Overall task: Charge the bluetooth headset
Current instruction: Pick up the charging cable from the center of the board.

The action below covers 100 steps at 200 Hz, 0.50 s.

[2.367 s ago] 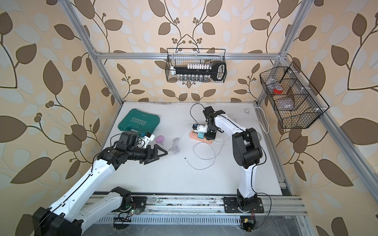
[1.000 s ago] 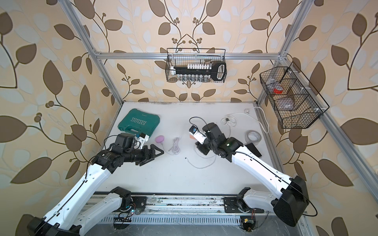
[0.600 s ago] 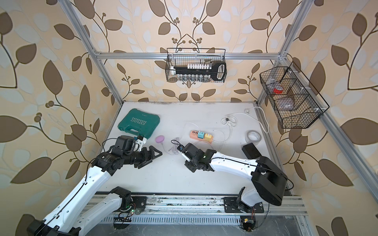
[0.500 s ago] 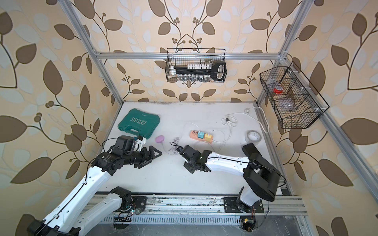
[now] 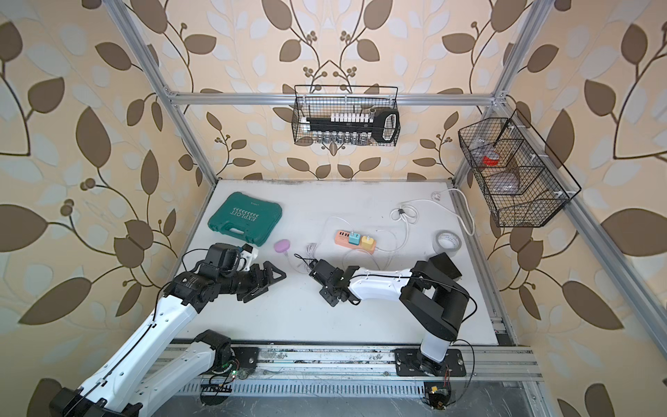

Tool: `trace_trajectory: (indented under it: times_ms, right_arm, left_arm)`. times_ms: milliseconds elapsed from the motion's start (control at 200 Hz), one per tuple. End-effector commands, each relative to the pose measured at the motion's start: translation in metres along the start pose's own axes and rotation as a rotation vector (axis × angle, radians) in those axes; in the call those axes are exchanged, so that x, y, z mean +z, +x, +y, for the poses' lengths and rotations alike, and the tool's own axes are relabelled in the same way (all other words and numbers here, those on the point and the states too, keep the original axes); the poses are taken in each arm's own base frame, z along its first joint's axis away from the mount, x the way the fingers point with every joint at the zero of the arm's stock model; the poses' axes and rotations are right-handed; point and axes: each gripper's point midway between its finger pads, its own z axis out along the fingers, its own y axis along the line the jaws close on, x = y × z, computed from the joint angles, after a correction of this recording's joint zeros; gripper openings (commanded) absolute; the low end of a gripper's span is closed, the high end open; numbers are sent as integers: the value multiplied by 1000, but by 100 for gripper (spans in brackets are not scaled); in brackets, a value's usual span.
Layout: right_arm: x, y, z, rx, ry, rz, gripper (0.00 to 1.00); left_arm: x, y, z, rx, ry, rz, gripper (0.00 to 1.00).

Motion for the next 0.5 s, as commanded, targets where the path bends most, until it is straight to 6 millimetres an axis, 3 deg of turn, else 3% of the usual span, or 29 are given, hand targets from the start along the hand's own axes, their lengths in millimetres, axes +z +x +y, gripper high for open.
trace_trajectory:
  times_ms: [0, 350, 495]
  right_arm:
    - [8, 5, 7, 13, -29, 41, 15]
    - [17, 15, 9, 88, -139, 92, 0]
    - [5, 6, 10, 83, -157, 48, 0]
  left_arm:
    - [-2, -5, -3, 11, 11, -32, 92]
    - [-2, -7, -6, 11, 20, -31, 92]
    - [1, -8, -6, 2, 22, -24, 92]
